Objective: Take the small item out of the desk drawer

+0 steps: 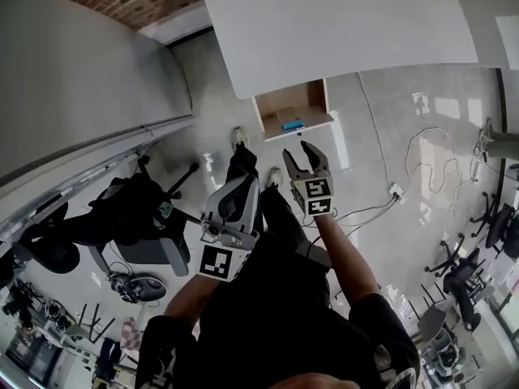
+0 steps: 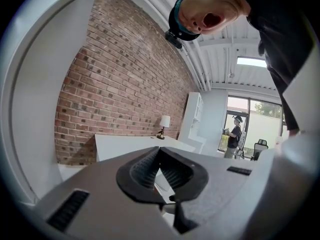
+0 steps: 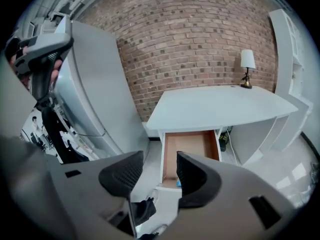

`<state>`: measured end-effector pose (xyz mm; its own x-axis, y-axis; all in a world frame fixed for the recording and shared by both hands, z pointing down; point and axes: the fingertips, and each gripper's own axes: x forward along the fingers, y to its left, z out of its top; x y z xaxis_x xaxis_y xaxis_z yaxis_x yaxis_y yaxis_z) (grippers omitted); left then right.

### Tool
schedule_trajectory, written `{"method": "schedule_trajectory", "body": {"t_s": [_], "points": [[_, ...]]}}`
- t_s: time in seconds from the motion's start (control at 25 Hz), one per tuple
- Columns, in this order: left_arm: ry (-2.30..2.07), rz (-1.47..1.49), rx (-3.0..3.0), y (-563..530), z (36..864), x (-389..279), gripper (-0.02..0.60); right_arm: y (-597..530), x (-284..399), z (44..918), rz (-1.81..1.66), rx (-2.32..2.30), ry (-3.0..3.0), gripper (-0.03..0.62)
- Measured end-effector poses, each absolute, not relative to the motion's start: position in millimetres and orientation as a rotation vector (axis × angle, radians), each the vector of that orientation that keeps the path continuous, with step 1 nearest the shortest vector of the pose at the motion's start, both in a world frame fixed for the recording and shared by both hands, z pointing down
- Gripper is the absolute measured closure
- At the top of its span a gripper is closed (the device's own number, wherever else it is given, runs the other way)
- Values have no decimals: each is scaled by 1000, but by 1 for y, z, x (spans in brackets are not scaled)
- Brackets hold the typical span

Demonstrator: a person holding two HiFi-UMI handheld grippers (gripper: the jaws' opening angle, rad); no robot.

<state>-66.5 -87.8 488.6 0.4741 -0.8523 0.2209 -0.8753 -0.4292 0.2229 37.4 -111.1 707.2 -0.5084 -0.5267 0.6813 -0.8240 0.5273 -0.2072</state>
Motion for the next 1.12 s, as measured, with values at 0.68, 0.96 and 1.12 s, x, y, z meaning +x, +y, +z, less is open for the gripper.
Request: {"method": "schedule_trajectory", "body": {"t_s": [0.68, 0.96, 1.12], "points": [[-1396, 120, 2411, -130, 546, -64, 572, -135, 52, 871, 835, 1002, -1980, 270], [-1406, 128, 2358, -145, 572, -61, 572, -140, 66, 933, 870, 1001, -1850, 246], [-1405, 133, 2334, -154, 585, -62, 572, -145, 67, 956, 892, 990, -1798, 230]]}}
